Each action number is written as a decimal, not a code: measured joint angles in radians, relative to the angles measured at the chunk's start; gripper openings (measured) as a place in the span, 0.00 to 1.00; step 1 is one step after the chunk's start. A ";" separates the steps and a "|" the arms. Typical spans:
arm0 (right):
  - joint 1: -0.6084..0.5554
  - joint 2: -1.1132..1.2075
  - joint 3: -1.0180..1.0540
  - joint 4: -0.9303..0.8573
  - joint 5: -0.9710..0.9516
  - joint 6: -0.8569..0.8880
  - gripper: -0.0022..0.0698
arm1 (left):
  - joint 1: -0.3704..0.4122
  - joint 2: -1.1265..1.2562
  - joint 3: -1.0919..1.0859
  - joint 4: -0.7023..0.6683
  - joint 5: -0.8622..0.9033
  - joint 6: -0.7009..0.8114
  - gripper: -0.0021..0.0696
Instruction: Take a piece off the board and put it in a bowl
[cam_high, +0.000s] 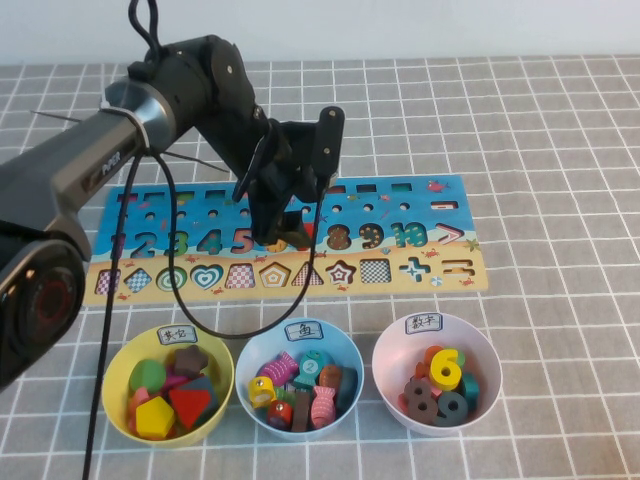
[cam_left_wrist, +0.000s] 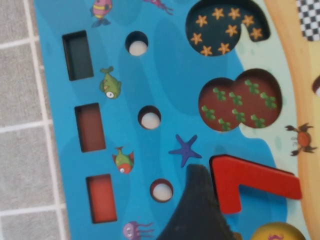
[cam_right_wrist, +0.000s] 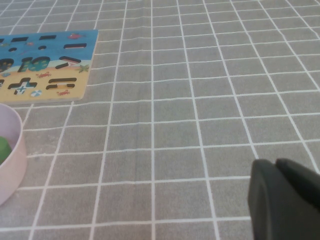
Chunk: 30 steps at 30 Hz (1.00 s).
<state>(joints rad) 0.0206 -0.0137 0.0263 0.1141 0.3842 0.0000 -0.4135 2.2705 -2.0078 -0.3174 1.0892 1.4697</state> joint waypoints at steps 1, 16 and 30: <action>0.000 0.000 0.000 0.000 0.000 0.000 0.01 | 0.000 0.005 0.000 -0.002 -0.004 0.000 0.69; 0.000 0.000 0.000 0.000 0.000 0.000 0.01 | 0.000 0.032 0.000 -0.016 -0.010 0.000 0.69; 0.000 0.000 0.000 0.000 0.000 0.000 0.01 | 0.000 0.032 0.000 0.002 -0.017 -0.031 0.68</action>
<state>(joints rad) 0.0206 -0.0137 0.0263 0.1141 0.3842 0.0000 -0.4135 2.3020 -2.0078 -0.3158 1.0719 1.4386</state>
